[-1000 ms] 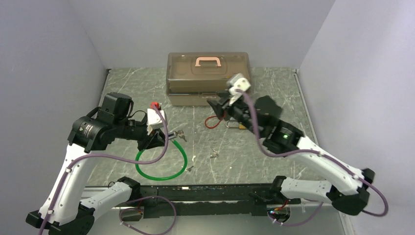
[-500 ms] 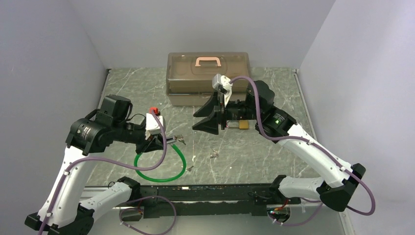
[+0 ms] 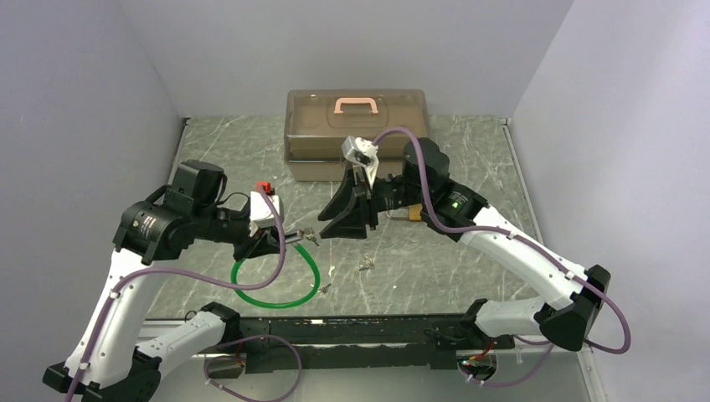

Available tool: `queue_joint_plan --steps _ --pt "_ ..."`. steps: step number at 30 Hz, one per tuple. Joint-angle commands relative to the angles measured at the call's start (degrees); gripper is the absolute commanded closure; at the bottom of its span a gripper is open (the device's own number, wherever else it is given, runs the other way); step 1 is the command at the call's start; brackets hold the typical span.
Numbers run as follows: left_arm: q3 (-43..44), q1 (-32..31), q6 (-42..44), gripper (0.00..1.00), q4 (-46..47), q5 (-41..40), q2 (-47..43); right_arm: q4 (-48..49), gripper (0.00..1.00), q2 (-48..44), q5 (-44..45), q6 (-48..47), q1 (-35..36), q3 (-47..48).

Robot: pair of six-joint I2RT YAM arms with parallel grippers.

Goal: Unlock with the key
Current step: Unlock the lock.

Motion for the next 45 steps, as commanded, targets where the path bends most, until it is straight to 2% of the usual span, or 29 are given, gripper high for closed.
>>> queue_joint_plan --steps 1,10,16,22,29,32,38,41,45 --pt "2.86 -0.18 -1.15 1.0 3.1 3.26 0.44 3.69 0.53 0.65 -1.32 0.27 1.19 1.83" --pt "2.85 -0.18 -1.5 1.0 3.3 3.2 0.74 1.48 0.66 2.41 0.56 -2.28 3.51 3.47" --pt "2.92 -0.01 -1.7 1.0 3.34 3.38 0.8 1.19 0.87 2.8 2.8 -3.18 4.25 3.89" --pt "3.2 0.3 -1.87 1.0 3.4 3.7 0.76 0.98 1.0 2.82 4.04 -3.46 4.38 3.94" --pt "3.31 0.52 -1.91 1.0 3.26 4.26 0.72 -0.81 1.0 1.91 6.44 -5.16 4.31 4.56" --pt "3.21 0.52 -1.87 1.0 3.1 4.26 0.67 -2.68 0.83 0.79 7.7 -6.73 3.96 5.39" --pt "3.26 0.61 -1.99 1.0 3.17 4.52 0.59 -3.0 0.69 0.12 8.69 -6.7 3.39 5.72" --pt "3.21 0.7 -2.03 1.0 3.21 4.61 0.41 -2.07 0.68 0.7 7.43 -5.85 3.24 5.74" --pt "3.21 0.87 -2.05 1.0 3.17 4.79 0.25 -0.89 0.71 1.54 5.42 -4.97 3.28 5.65"
